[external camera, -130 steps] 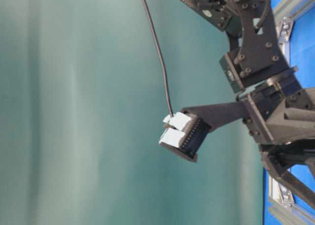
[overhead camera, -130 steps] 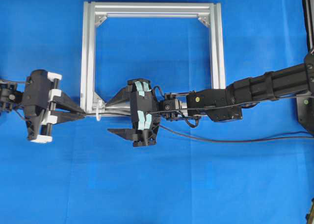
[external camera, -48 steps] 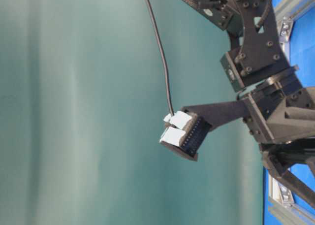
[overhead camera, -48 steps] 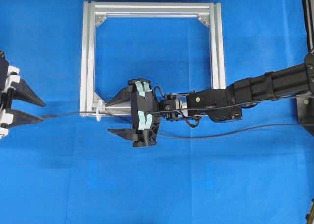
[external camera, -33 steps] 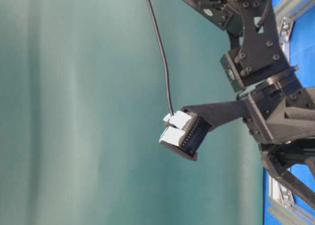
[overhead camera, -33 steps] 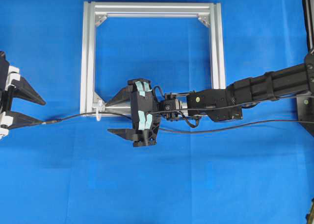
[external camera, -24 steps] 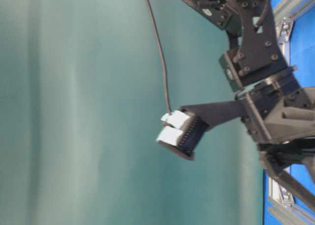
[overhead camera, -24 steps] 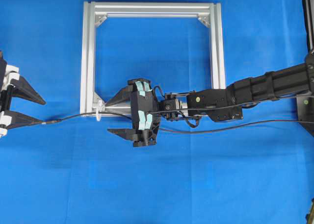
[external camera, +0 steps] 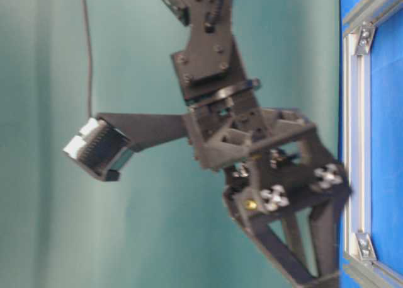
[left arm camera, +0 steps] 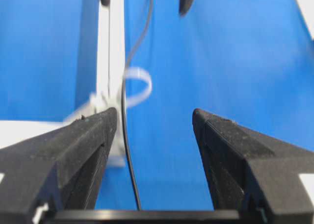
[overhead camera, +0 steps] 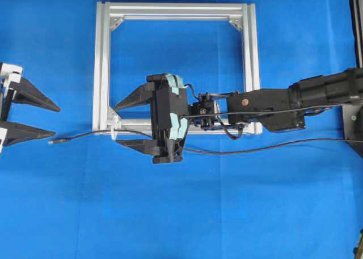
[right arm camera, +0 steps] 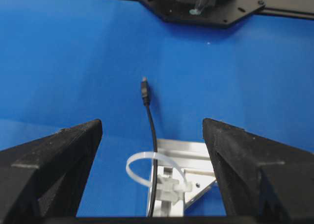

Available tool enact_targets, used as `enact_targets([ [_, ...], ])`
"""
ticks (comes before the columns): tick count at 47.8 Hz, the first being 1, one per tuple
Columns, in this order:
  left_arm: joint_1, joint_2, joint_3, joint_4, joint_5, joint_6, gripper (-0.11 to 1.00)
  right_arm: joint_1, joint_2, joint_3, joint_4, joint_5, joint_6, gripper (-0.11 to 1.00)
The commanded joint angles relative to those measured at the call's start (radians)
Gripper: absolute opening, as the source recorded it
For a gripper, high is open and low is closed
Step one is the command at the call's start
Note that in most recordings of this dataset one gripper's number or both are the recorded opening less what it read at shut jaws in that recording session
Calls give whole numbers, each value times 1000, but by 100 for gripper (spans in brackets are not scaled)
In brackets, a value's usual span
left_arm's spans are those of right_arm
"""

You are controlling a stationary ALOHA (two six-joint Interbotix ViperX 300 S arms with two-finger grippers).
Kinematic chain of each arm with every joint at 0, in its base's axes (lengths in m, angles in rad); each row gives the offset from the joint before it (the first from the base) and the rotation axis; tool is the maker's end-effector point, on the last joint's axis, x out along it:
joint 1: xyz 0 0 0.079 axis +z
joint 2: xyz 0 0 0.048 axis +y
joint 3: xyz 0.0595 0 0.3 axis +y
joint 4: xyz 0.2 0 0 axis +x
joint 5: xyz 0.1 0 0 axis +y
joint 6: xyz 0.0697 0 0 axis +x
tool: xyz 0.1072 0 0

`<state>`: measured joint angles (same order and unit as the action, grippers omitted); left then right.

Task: Insert the wire through the string loop located on the left side.
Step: 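Open both grippers and release the cable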

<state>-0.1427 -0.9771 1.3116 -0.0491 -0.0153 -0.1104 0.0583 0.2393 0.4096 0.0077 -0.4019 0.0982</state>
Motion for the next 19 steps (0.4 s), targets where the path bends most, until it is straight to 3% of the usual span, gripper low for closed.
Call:
enact_targets([
  [1,5,5,-35,2,-41,44,56,2,-58,-9,0,9,-2,86],
  [5,3,5,-48,2,-52,72,56,2,-80,-9,0,14,-2,86],
  [19,12,8,-55,2,-52,77,56,2,-100,-9,0,20,-2,86],
])
